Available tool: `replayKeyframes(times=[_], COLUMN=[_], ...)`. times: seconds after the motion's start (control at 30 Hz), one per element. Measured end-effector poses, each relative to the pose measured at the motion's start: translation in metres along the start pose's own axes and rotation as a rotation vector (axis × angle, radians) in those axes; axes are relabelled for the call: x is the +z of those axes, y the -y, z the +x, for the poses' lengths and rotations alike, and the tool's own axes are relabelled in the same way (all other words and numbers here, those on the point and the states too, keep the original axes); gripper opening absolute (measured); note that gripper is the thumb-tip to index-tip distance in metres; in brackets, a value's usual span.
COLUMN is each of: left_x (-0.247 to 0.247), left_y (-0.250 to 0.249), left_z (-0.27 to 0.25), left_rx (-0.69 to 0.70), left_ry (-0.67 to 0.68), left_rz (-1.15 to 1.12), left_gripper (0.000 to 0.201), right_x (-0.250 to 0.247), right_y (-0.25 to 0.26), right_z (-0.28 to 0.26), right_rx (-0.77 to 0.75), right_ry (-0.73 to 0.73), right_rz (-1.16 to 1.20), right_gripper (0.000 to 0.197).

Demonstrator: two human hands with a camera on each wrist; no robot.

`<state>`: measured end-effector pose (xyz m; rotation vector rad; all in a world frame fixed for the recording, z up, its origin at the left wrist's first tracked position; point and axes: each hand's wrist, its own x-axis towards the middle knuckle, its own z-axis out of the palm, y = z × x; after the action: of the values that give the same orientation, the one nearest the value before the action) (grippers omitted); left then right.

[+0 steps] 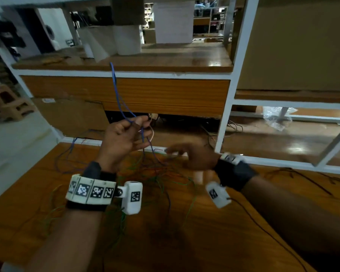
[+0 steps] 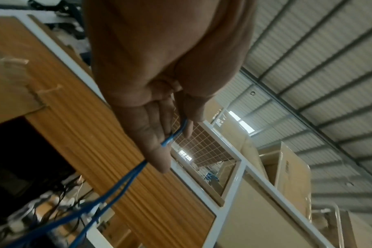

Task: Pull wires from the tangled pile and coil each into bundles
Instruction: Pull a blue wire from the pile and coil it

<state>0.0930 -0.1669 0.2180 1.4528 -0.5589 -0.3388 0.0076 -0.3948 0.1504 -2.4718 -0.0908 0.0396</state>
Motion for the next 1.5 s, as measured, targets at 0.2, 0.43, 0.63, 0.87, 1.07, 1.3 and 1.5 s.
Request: replayKeyframes(times=[0.2,0.43,0.63,0.87,1.07,1.3,1.5], left_x=[-0.020,-0.079,-0.068,0.022,0.012,-0.047,0.009], left_y=[-0.004,0.038,0.025,-0.013,-0.020,-0.001,-0.007], left_z=[0.008,0.022,0.036,0.057,0.076,0.095,0.074], left_rx=[-0.079,-0.351,-0.186,0.472,0.241,0.098,0.667], left_ry=[-0.024,-0.251,0.095,0.041,-0.169,-0.367,-0.101], left_rz=[-0.133,0.291,1.184,0.866,0.197,0.736,1.306], left_gripper=[0.036,0.035,0.073,0.033,0.029,0.038,0.069], right_x=[0.081,-0.016,-0.087,-0.087,-0.035,0.004,-0.069], right_y=[-0.052,-0.028,0.027,0.075,0.021,-0.028,0.037], right_z=[0.020,0.023,0.035,0.046,0.033,0.017,0.039], right_rx=[0.094,-0.065,-0.148,-0.296,-0.075,0.009,-0.195], right_ry=[-0.003,-0.516,-0.634,-0.546,-0.357,-0.417,-0.474], right_rz=[-0.117,-0.074,-0.136,0.266,0.579,0.425,0.183], right_gripper=[0.035,0.028,0.018,0.038,0.026,0.033,0.023])
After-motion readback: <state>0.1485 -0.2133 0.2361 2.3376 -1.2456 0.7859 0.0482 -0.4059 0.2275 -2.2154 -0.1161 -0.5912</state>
